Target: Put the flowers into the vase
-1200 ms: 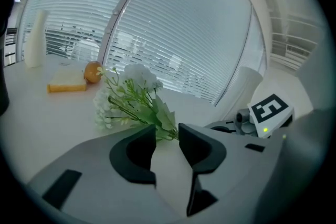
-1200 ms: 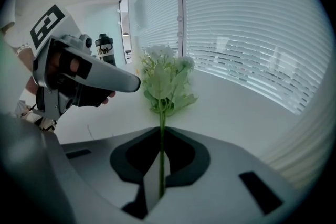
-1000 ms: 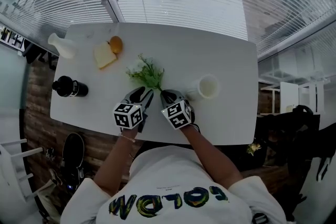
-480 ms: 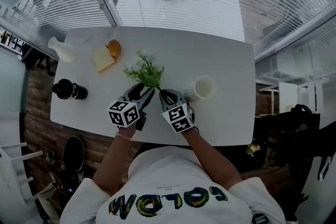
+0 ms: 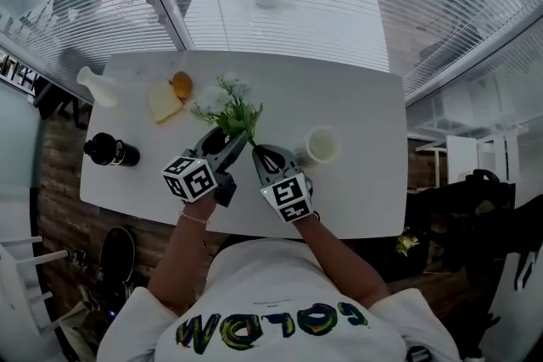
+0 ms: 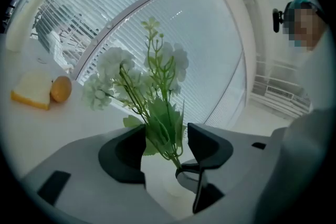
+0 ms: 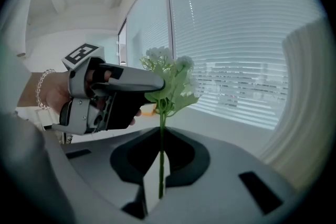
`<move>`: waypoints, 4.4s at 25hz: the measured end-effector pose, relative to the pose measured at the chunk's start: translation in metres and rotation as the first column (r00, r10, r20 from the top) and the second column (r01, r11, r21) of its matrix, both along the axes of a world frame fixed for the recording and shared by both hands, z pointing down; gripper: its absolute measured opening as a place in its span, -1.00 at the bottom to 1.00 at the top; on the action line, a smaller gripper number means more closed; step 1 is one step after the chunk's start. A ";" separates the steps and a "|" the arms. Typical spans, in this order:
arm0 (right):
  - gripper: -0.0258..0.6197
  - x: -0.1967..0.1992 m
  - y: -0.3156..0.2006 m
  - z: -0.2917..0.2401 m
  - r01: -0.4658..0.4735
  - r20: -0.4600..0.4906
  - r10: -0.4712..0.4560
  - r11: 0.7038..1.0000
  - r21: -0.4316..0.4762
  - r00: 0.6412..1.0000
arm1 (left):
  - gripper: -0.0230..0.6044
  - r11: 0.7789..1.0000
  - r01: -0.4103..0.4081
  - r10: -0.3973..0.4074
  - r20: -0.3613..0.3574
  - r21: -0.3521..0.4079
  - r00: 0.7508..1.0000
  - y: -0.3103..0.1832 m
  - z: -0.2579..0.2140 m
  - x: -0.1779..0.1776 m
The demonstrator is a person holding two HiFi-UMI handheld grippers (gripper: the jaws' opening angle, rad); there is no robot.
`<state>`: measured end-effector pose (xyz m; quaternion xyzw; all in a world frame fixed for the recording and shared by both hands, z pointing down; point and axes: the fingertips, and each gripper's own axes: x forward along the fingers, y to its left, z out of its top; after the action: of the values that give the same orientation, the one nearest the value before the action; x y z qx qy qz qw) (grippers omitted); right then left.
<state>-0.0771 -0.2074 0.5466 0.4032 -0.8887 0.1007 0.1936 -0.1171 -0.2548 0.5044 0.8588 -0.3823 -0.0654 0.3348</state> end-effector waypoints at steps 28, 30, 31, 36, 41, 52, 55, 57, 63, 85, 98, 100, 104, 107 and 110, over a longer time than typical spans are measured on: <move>-0.42 0.025 0.021 -0.074 -0.058 0.067 0.053 0.994 0.087 0.996 | -0.73 0.960 -0.002 0.031 -0.100 0.281 0.994 -0.013 -0.139 0.030; -0.42 0.028 0.024 -0.074 -0.061 0.063 0.055 0.994 0.086 0.996 | -0.73 0.951 -0.004 0.038 -0.104 0.310 0.994 -0.015 -0.150 0.034; -0.42 0.030 0.025 -0.073 -0.063 0.062 0.058 0.994 0.086 0.996 | -0.73 0.946 -0.005 0.042 -0.106 0.323 0.994 -0.016 -0.155 0.036; -0.43 0.041 0.029 -0.075 -0.077 0.059 0.072 0.993 0.087 0.996 | -0.73 0.924 -0.006 0.061 -0.132 0.383 0.989 -0.020 -0.183 0.049; -0.44 0.048 0.031 -0.072 -0.080 0.060 0.075 0.993 0.082 0.995 | -0.73 0.901 -0.004 0.082 -0.160 0.434 0.984 -0.024 -0.205 0.066; -0.46 0.077 0.054 -0.063 -0.098 0.070 0.093 0.993 0.070 0.993 | -0.73 0.845 -0.101 0.178 -0.098 0.525 0.979 0.007 -0.206 0.143; -0.48 0.091 0.061 -0.056 -0.107 0.076 0.102 0.992 0.061 0.992 | -0.73 0.830 -0.136 0.191 -0.046 0.541 0.981 0.019 -0.194 0.163; -0.49 0.091 0.057 -0.058 -0.115 0.076 0.111 0.992 0.049 0.991 | -0.73 0.821 -0.158 0.194 -0.008 0.549 0.981 0.017 -0.190 0.165; -0.50 0.084 0.053 -0.058 -0.118 0.079 0.117 0.993 0.017 0.990 | -0.72 0.798 -0.204 0.192 0.082 0.568 0.978 0.013 -0.178 0.165; -0.50 0.122 0.075 -0.036 -0.173 0.038 0.174 0.985 -0.028 0.984 | -0.65 0.783 -0.289 0.182 0.243 0.551 0.953 0.034 -0.116 0.180; -0.50 0.125 0.085 -0.025 -0.192 0.045 0.195 0.979 -0.065 0.980 | -0.34 0.776 -0.309 0.188 0.266 0.549 0.945 0.053 -0.103 0.176; -0.50 0.127 0.084 -0.025 -0.197 0.047 0.200 0.978 -0.064 0.979 | -0.30 0.779 -0.313 0.193 0.267 0.543 0.944 0.056 -0.102 0.175; -0.50 0.131 0.083 -0.028 -0.206 0.042 0.209 0.977 -0.055 0.977 | -0.23 0.777 -0.321 0.203 0.267 0.542 0.942 0.063 -0.104 0.174; -0.50 0.133 0.082 -0.031 -0.217 0.048 0.219 0.975 -0.044 0.974 | -0.23 0.776 -0.323 0.213 0.257 0.542 0.943 0.066 -0.107 0.173; -0.51 0.134 0.083 -0.033 -0.223 0.053 0.225 0.974 -0.038 0.973 | -0.35 0.778 -0.331 0.230 0.249 0.534 0.941 0.069 -0.109 0.174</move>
<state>0.0566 -0.1247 0.5132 0.4947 -0.8410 0.1474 0.1621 0.0565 -0.1858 0.3951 0.9688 -0.2399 -0.0520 0.0358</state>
